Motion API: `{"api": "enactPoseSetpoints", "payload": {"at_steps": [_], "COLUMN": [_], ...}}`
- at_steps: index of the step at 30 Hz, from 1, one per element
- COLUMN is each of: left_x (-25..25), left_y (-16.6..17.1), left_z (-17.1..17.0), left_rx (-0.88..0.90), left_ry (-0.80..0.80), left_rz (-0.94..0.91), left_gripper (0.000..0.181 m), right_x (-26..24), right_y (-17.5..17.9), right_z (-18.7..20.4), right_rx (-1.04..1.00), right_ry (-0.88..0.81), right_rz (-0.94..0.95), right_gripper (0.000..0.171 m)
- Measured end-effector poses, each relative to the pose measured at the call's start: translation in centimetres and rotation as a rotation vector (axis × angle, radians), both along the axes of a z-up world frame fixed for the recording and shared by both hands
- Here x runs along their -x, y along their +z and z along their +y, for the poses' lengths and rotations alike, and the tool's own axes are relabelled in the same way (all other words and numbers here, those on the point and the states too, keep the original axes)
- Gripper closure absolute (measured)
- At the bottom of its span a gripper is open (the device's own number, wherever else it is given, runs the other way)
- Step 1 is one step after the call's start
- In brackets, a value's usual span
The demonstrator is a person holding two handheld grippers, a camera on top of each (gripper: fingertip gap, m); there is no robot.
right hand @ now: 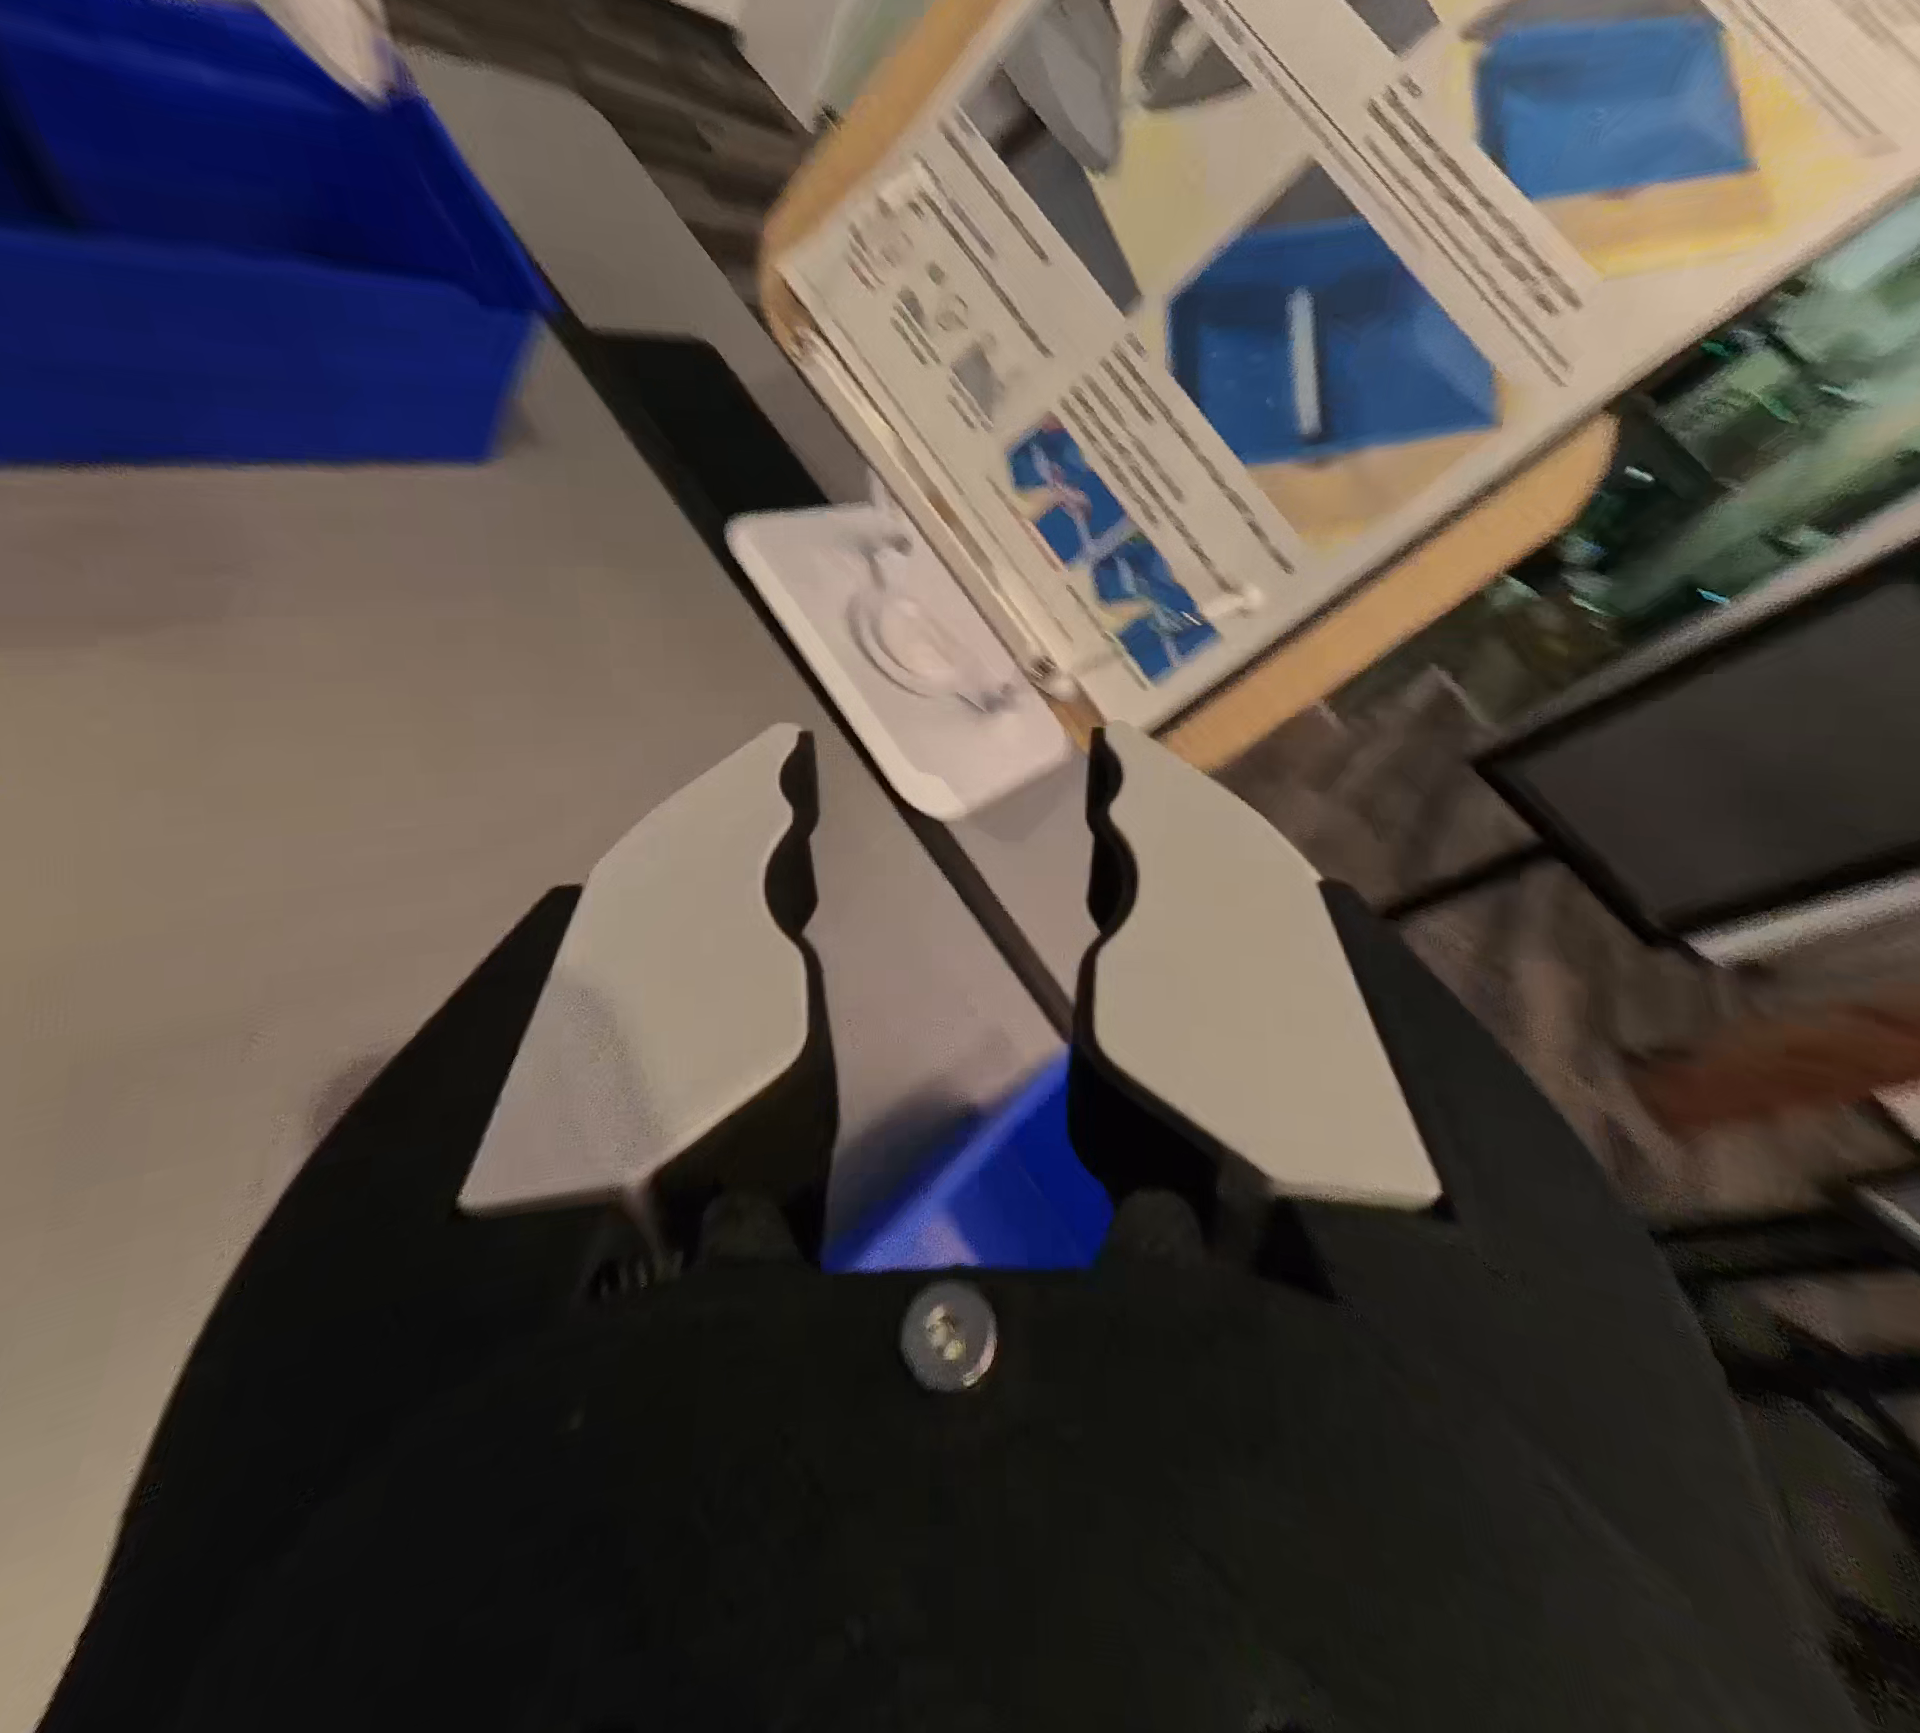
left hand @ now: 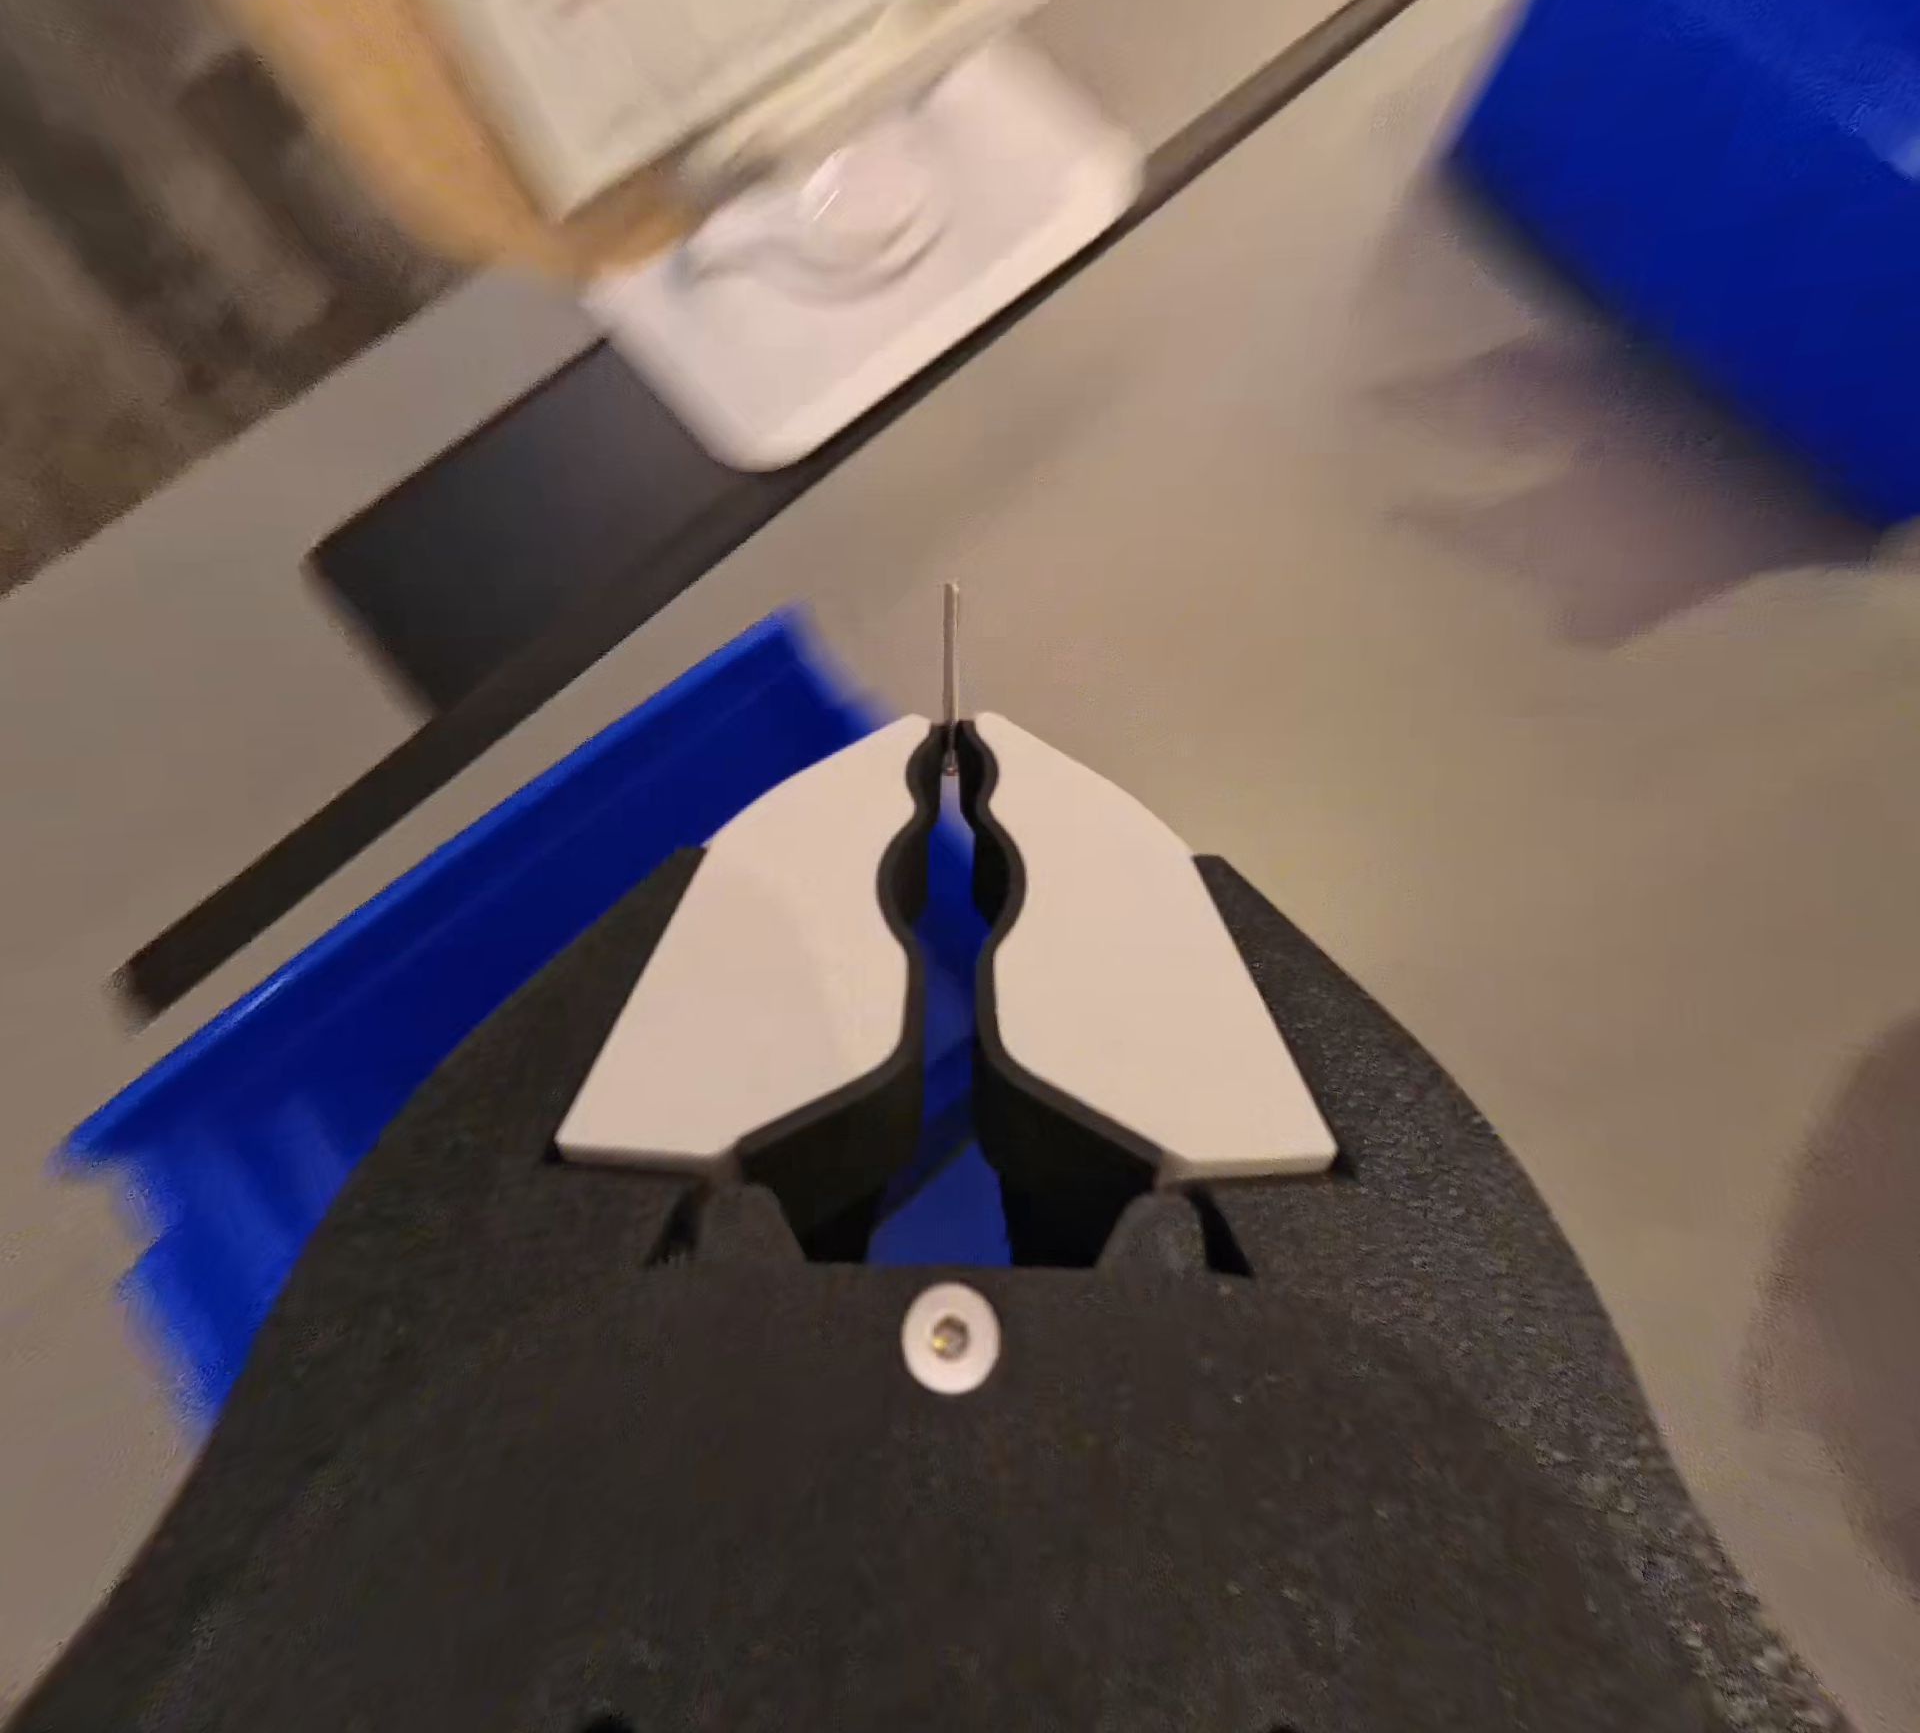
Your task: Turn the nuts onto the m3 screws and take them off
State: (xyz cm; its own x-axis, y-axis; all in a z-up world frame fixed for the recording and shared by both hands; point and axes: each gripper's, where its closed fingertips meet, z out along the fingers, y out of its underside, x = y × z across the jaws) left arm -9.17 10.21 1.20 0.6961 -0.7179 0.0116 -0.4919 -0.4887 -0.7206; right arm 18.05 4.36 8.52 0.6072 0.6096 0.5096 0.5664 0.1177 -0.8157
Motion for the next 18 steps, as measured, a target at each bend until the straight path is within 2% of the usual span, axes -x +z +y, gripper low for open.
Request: {"api": "enactPoseSetpoints", "payload": {"at_steps": [4, 8, 11, 14, 18], "left_x": [-10.5, -17.0, -19.1, -19.7, -20.1], "left_y": [5.2, 7.8, 7.8, 7.3, 6.9], "left_z": [-6.7, -12.4, -14.3, -14.6, -15.1], "left_rx": [-0.047, 0.032, 0.073, 0.065, 0.124], "left_ry": [-0.263, -0.485, -0.553, -0.575, -0.635], "left_rz": [-0.319, -0.57, -0.639, -0.667, -0.712], "left_gripper": [0.179, 0.179, 0.179, 0.179, 0.179], "right_x": [4.7, 6.2, 6.7, 7.5, 8.2], "right_y": [1.3, 3.7, 4.0, 3.8, 2.8], "right_z": [-4.1, -7.3, -8.3, -9.1, -8.8], "right_rx": [0.145, 0.24, 0.326, 0.396, 0.46], "right_ry": [0.358, 0.579, 0.659, 0.726, 0.714], "right_rz": [0.274, 0.499, 0.565, 0.6, 0.6], "right_gripper": [0.122, 0.13, 0.137, 0.137, 0.137]}}
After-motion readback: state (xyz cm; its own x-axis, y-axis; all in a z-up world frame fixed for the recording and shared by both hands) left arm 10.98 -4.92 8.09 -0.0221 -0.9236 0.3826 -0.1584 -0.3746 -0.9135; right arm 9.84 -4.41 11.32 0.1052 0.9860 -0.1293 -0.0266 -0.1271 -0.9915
